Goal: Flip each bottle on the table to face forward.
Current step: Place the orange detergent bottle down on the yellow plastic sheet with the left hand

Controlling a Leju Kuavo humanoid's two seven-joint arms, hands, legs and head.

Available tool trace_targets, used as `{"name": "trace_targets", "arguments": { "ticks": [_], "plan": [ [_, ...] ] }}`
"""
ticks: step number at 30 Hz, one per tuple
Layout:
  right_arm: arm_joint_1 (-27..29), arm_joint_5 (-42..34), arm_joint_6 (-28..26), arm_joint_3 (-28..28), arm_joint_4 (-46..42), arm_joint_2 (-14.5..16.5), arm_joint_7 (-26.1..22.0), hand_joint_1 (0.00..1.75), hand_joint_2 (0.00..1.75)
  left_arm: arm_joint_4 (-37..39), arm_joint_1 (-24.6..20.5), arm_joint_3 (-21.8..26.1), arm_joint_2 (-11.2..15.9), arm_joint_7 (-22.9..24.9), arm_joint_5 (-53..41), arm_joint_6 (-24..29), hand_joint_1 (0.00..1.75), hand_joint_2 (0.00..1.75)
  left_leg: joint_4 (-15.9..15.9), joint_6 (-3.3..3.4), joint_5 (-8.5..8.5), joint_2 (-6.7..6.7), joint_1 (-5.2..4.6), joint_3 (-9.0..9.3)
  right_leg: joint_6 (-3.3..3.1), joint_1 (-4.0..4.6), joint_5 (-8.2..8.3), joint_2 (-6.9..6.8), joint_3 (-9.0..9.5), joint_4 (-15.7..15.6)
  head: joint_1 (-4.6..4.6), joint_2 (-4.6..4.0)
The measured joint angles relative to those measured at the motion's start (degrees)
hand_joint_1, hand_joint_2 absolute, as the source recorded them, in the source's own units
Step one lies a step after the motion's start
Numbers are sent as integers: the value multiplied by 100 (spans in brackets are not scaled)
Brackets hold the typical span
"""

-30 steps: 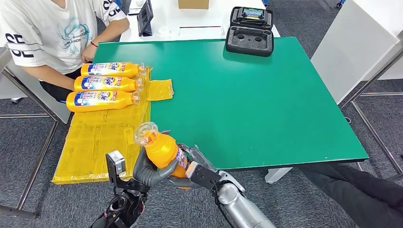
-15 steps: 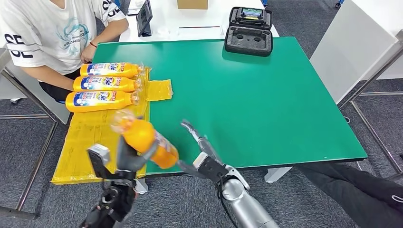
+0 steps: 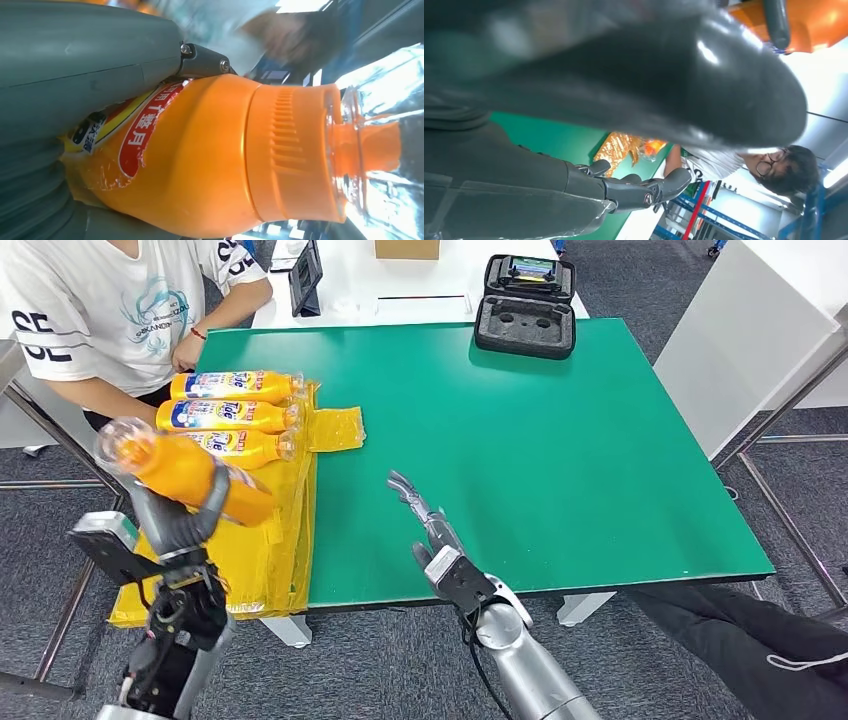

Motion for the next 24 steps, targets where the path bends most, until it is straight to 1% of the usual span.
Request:
{"name": "trace_targets", "arguments": {
  "ticks": [3, 5, 10, 12, 14, 17, 21, 24],
  "plan": [
    [-32, -136, -26, 40, -6, -11, -5, 0, 0, 96, -305, 167, 90, -2, -961, 416, 175, 175, 0, 0, 2, -1, -1, 0, 0, 0, 0, 0, 0, 0, 1, 0],
    [-47, -188, -49, 67, -9, -31, -5, 0, 0, 212, -498, 254, 158, 10, -1582, 562, 175, 175, 0, 1, 2, -1, -1, 0, 0, -1, 0, 0, 1, 0, 1, 0],
    [-57, -232, -64, 103, -10, -65, -5, 0, 0, 411, -730, 372, 246, 60, -1870, 626, 175, 175, 0, 1, 2, -1, -2, 0, 0, -2, 1, 0, 0, -1, 0, 0],
    [-56, -262, -73, 114, -11, -80, -5, 0, 0, 516, -799, 382, 282, 256, -2251, 603, 175, 175, 0, 1, 2, -3, -2, 0, 0, -2, 0, -2, -1, -1, 1, 0],
    [-48, -293, -101, 122, -12, -103, -5, 0, 0, 726, -940, 354, 363, 648, -2829, 415, 175, 175, 0, 1, 2, -2, -2, 0, 0, -1, 0, -2, -2, -1, 1, 0],
    [-22, -325, -146, 127, -13, -154, -7, 0, 0, 1221, -1243, 208, 534, 1152, -3556, -131, 175, 175, 0, 0, 3, 2, -1, 0, -1, -1, 1, -1, -3, -1, 1, 0],
    [-1, -377, -161, 128, -14, -214, -17, 0, 0, 1961, -1578, -115, 756, 1465, -4107, -802, 175, 175, 0, -3, 5, 3, -1, 1, -1, -1, 2, 1, -3, 1, 1, 0],
    [-1, -393, -151, 128, -15, -227, -23, 0, 0, 2187, -1657, -238, 827, 1535, -4220, -982, 175, 175, 0, -3, 5, 4, -1, 1, -1, -1, 3, 3, -3, 1, -1, 0]
  ]
}}
